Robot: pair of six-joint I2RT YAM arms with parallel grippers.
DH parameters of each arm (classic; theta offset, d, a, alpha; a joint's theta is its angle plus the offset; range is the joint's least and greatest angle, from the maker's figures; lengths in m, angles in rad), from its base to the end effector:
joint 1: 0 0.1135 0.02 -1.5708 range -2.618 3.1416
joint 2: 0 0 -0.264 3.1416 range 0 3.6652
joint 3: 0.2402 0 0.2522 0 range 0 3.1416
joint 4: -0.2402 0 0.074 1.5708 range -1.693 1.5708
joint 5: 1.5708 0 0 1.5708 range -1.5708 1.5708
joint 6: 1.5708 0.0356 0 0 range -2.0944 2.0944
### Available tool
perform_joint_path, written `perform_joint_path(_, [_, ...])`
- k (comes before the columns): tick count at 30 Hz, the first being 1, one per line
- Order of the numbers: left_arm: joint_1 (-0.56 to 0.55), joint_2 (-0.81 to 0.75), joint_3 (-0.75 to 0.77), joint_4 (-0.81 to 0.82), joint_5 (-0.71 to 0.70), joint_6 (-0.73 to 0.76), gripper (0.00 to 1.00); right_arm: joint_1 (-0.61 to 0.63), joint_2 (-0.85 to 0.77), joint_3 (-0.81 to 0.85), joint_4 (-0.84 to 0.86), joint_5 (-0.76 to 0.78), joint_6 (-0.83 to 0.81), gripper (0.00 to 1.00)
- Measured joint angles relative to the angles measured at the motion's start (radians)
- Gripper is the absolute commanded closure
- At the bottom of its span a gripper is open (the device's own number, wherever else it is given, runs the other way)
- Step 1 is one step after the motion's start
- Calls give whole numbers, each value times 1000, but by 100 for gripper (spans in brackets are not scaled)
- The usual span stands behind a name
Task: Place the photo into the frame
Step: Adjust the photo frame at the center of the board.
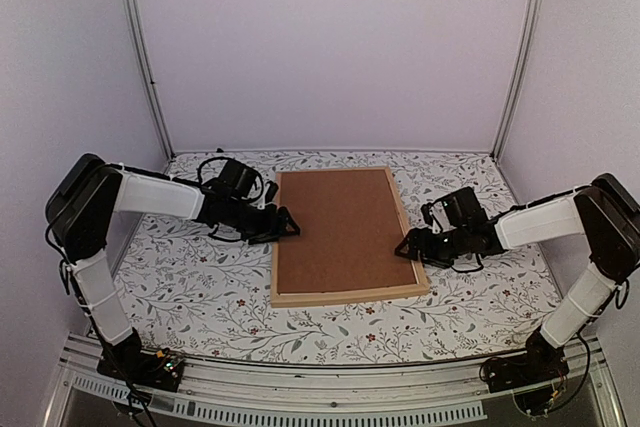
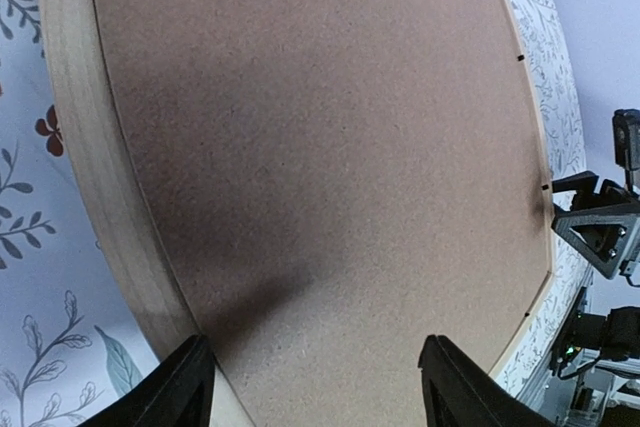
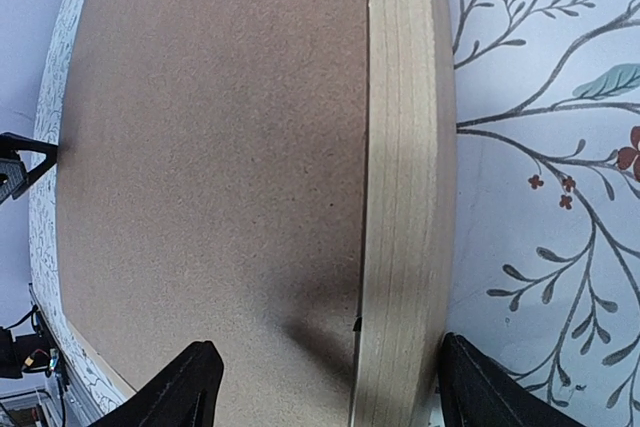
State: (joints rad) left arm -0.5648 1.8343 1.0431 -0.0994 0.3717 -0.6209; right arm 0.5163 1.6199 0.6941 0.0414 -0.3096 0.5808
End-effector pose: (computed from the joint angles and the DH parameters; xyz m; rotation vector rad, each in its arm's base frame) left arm 0.3065 -0.2095 0.1530 0.1010 2.6297 -0.9286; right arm 0.2525 0.1558 0.1340 -0.0608 2.5931 0.8274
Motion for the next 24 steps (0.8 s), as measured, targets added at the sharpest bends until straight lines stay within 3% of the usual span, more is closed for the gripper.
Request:
perform_joint_path(13, [-27,-2,1,-2,-33,-13,27,49,-39,-48,37,55,78,24])
perform_joint_path(24, [-28,-57,-51,-26,-156,-13,26,286,-81,-86,42,212,216,24])
